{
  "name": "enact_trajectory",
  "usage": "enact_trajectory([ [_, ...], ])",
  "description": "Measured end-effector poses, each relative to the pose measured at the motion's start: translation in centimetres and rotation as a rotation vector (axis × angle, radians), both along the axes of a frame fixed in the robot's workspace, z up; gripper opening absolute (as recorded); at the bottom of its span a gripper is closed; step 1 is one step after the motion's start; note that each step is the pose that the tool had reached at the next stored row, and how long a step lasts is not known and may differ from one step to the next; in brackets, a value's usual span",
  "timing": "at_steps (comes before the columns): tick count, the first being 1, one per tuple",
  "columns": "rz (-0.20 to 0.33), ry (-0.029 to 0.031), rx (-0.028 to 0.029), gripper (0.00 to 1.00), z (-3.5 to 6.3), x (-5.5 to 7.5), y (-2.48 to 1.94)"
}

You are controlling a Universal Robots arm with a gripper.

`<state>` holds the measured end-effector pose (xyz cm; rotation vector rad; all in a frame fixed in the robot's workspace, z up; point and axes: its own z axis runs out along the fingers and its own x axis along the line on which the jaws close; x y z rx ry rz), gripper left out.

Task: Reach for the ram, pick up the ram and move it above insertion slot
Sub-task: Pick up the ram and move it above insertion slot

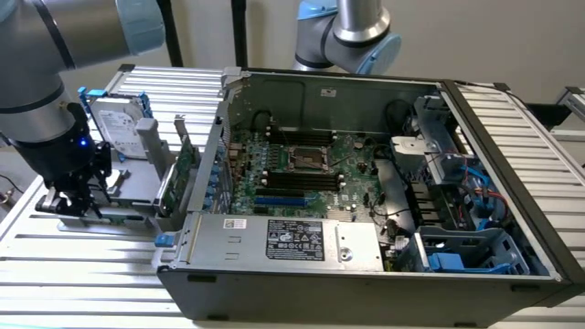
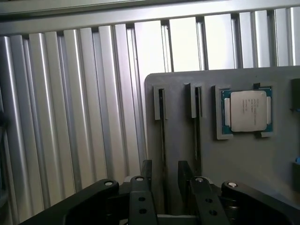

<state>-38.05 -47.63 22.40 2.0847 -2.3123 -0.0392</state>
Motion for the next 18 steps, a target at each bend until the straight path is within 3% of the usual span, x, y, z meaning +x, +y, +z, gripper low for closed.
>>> enact_trajectory([
  [11,0.01,-0.0014,-0.0001,0.36,-1.93,0.0,0.08],
  [18,0.022,-0.0015,0.0,0.36,-2.2,0.0,0.22],
])
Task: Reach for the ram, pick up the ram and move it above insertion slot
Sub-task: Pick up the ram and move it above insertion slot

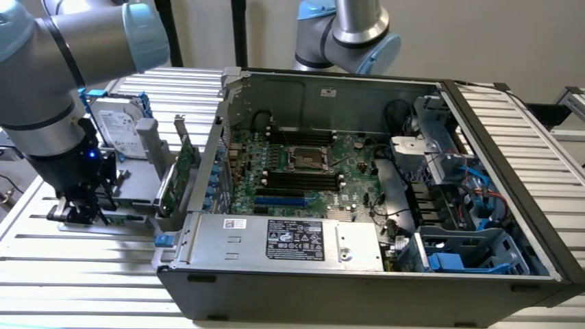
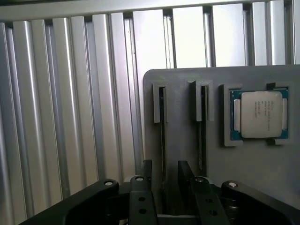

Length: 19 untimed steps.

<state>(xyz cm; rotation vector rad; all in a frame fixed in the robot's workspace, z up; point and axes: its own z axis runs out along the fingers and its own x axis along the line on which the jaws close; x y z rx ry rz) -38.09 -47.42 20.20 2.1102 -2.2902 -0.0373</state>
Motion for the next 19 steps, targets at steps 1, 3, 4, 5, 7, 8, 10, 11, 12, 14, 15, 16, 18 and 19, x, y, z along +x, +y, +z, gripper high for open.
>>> enact_trajectory([
  [1,0.001,-0.0001,0.0001,0.36,-0.03,0.0,0.01],
  [3,0.004,-0.0001,0.0002,0.36,-0.08,0.0,0.01],
  [4,0.005,-0.0001,0.0002,0.36,-0.12,0.01,0.02],
  [5,0.006,0.0,0.0004,0.36,-0.15,0.01,0.03],
  [7,0.007,0.0,0.0006,0.36,-0.22,0.03,0.04],
  [8,0.007,0.0,0.0007,0.36,-0.25,0.06,0.05],
  [10,0.008,0.0,0.001,0.36,-0.33,0.13,0.06],
  [11,0.009,-0.0001,0.001,0.36,-0.36,0.16,0.07],
  [12,0.009,0.0,0.0011,0.36,-0.41,0.18,0.08],
  [14,0.011,0.0,0.0012,0.36,-0.49,0.2,0.09],
  [15,0.012,0.0001,0.0012,0.36,-0.53,0.19,0.09],
  [16,0.013,0.0,0.0014,0.36,-0.59,0.2,0.09],
  [18,0.015,0.0,0.0015,0.36,-0.73,0.21,0.1],
  [19,0.016,0.0,0.0014,0.36,-0.78,0.2,0.1],
])
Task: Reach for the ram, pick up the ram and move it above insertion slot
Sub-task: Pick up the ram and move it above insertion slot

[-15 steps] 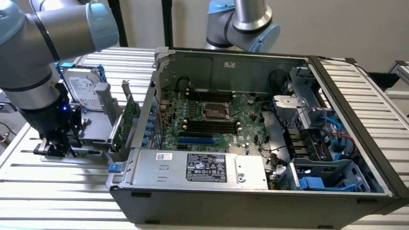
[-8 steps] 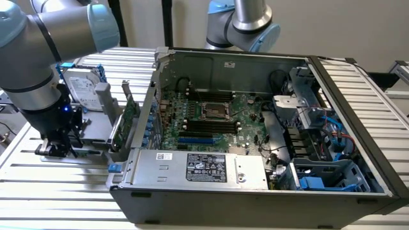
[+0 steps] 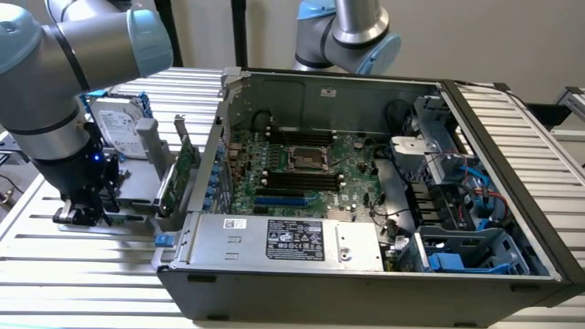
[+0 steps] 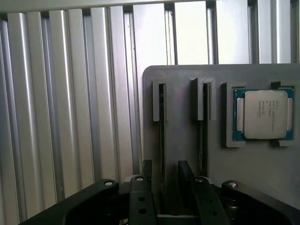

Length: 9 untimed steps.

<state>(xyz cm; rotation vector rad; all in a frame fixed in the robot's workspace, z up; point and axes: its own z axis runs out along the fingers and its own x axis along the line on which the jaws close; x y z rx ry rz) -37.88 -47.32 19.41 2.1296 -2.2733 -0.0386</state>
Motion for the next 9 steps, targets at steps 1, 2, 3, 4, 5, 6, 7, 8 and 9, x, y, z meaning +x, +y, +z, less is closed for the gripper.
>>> enact_trajectory([
  [1,0.001,0.0001,-0.0001,0.34,-0.03,0.0,0.0],
  [2,0.002,0.0003,-0.0003,0.34,-0.04,-0.01,0.0],
  [3,0.003,0.0003,-0.0003,0.27,-0.05,-0.01,0.01],
  [4,0.003,0.0002,-0.0004,0.22,-0.05,-0.01,0.01],
  [5,0.003,0.0002,-0.0002,0.22,-0.06,-0.01,0.01],
  [6,0.003,0.0001,-0.0001,0.15,-0.07,-0.01,0.01],
  [7,0.003,0.0,-0.0001,0.15,-0.07,-0.01,0.01],
  [8,0.003,0.0,-0.0001,0.15,-0.07,-0.01,0.01],
  [9,0.003,0.0,0.0,0.15,-0.07,0.0,0.01],
])
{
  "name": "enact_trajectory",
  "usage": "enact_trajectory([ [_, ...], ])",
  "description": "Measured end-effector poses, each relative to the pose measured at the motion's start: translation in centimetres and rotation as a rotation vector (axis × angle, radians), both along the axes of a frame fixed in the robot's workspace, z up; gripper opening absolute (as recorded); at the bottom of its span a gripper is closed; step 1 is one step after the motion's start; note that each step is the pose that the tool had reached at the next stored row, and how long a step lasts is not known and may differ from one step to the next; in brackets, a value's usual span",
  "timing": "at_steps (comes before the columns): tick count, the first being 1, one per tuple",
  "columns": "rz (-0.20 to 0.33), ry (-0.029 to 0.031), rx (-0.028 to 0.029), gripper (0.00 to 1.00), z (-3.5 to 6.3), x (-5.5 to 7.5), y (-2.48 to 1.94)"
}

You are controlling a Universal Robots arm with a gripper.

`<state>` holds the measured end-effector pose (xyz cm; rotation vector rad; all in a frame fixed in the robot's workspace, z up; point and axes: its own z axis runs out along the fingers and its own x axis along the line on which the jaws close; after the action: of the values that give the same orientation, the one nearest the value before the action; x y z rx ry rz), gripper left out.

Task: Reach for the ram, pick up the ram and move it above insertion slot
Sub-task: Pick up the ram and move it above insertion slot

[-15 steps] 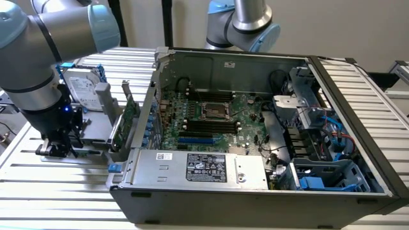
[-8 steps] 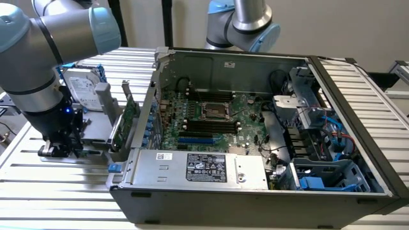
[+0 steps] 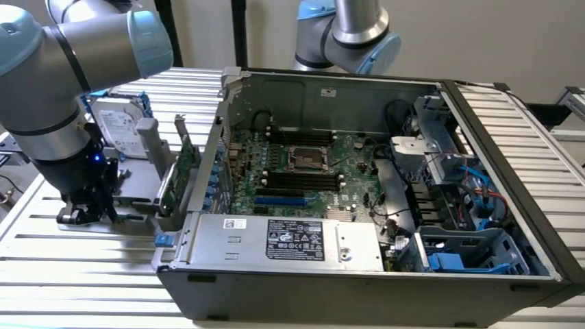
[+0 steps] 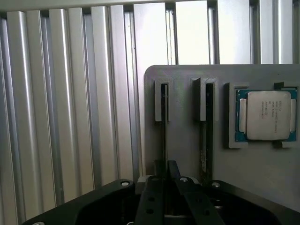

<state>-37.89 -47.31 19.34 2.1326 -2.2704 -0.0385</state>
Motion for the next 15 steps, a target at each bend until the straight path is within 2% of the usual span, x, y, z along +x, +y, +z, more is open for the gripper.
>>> enact_trajectory([
  [10,0.0,-0.0001,0.0011,0.14,0.0,0.0,0.0],
  [15,0.0,0.0,0.0057,0.14,0.06,0.0,0.0],
])
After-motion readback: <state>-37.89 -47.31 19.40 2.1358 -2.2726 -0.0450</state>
